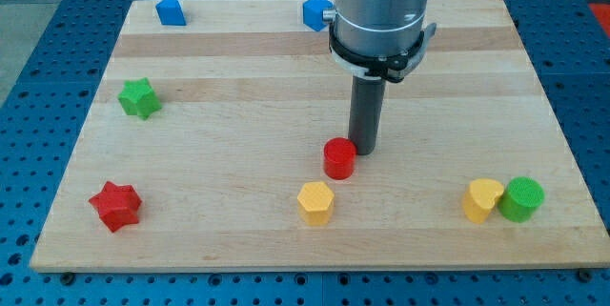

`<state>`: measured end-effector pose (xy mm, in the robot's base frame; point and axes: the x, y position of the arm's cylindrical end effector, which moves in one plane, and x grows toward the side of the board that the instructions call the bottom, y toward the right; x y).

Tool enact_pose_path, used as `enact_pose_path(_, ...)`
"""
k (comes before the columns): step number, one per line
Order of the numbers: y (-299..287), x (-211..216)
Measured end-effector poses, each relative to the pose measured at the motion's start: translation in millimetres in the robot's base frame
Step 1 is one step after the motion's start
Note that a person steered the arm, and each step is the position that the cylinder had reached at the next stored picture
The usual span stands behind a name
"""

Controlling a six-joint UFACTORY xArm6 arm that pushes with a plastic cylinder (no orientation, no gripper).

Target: Move the red circle to the left side of the yellow heart

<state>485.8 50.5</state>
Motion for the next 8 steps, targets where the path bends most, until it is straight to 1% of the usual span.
enact_pose_path(2,-3.5,-1.5)
enact_pose_path(3,-13.6,-9.8)
enact_pose_path(4,-26.7,-21.7)
enact_pose_path(5,-54.8,-23.7)
enact_pose_path(6,-76.1,-14.0)
enact_pose_path(7,-75.9,-2.1)
enact_pose_path(8,-60.4,1.6)
